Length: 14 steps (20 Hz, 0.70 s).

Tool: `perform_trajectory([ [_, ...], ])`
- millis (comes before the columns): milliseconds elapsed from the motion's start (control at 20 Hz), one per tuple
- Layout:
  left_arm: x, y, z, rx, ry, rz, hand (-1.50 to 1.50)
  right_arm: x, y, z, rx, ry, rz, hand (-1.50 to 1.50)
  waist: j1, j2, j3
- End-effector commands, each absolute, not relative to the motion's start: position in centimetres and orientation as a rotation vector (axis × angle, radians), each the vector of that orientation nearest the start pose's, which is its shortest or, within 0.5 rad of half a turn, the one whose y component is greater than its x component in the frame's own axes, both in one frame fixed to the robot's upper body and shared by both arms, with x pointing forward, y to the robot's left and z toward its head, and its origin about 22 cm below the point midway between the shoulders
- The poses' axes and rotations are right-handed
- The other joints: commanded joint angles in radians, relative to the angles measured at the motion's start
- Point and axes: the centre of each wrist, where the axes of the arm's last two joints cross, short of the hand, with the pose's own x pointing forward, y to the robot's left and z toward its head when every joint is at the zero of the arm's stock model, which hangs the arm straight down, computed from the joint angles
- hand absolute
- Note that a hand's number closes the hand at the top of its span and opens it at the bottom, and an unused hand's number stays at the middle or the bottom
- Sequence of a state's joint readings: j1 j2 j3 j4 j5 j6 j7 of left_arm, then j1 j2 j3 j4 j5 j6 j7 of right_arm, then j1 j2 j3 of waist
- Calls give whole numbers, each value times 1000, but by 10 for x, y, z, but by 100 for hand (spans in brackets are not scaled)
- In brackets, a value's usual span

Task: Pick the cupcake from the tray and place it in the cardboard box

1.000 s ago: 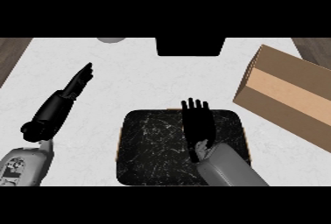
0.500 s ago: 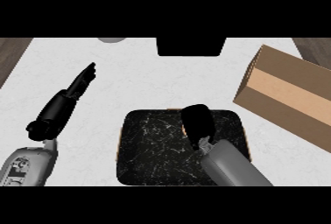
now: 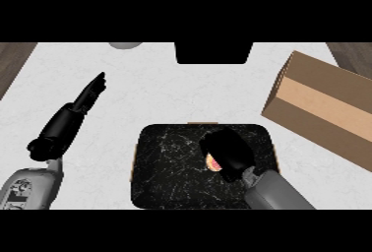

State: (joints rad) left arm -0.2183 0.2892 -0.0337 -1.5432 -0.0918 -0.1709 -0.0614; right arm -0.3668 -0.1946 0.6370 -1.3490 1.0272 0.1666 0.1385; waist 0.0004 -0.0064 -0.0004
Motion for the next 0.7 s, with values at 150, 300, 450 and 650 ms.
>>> perform_trajectory([
  [150, 290, 258, 61, 106, -1767, -510, 0, 252, -151, 31, -477, -1698, 1705, 150, -11, 4, 0],
  [300, 282, 271, 58, 121, -1740, -519, 0, 242, -152, 53, -555, -1823, 1672, 150, -10, 3, 0],
  [450, 290, 262, 76, 104, -1747, -507, 0, 224, -169, 80, -638, -1899, 1668, 150, -17, 1, 0],
  [650, 283, 272, 67, 103, -1746, -506, 0, 224, -186, 130, -705, -1948, 1453, 150, -12, 2, 0],
])
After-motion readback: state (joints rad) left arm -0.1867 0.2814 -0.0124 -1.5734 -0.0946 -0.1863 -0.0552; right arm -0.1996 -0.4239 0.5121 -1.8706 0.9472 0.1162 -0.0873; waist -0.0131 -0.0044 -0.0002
